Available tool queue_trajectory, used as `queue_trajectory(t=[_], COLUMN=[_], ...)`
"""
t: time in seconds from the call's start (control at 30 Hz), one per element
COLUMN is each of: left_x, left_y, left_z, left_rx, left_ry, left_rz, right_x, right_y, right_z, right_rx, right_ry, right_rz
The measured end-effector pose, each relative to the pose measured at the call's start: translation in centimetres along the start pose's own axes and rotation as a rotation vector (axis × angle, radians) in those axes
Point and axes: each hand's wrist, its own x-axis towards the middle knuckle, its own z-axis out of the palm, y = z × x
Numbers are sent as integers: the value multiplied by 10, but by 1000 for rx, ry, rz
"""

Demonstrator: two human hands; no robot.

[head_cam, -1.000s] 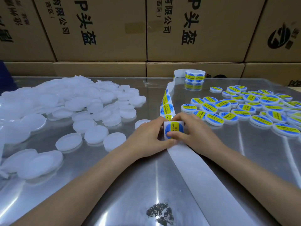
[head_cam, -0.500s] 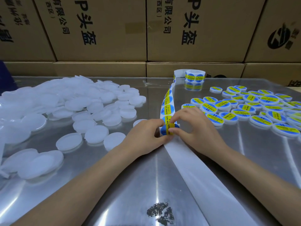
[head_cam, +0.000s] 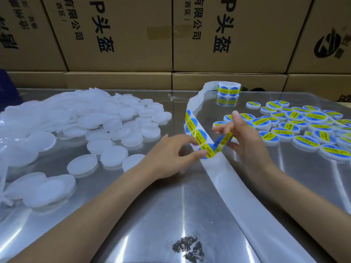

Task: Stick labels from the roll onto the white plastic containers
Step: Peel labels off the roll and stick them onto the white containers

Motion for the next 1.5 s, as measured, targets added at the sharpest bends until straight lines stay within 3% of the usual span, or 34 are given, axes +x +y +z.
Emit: queue_trajectory(t=[0.07, 0.13, 0.27, 0.43, 0.5, 0.6, 0.7, 0.93, 1.5], left_x=[2, 2, 3, 3, 5, 8, 8, 6, 4], left_y=[-5, -11, -24, -17, -9, 6, 15, 24, 28], left_z=[-4, -9, -15, -17, -20, -20, -13, -9, -4], left_rx=[56, 188, 394, 243, -57, -695, -911, -1065, -1107], left_ry=[172, 249, 143, 229, 266, 172, 62, -15, -37], left_rz=[19, -77, -289, -219, -235, -371, -425, -451, -458], right_x=[2, 1, -1, -1, 0, 1, 0, 1, 3], right_y=[3, 4, 4, 6, 7, 7, 8, 11, 19], right_z=[-2, -3, -1, -1, -2, -2, -2, 0, 0], right_rx=[24, 48, 12, -15, -8, 54, 108, 105, 56], right_ry=[16, 6, -23, -65, -65, -93, -151, -199, -134], right_rz=[32, 35, 32, 76, 104, 153, 212, 247, 248])
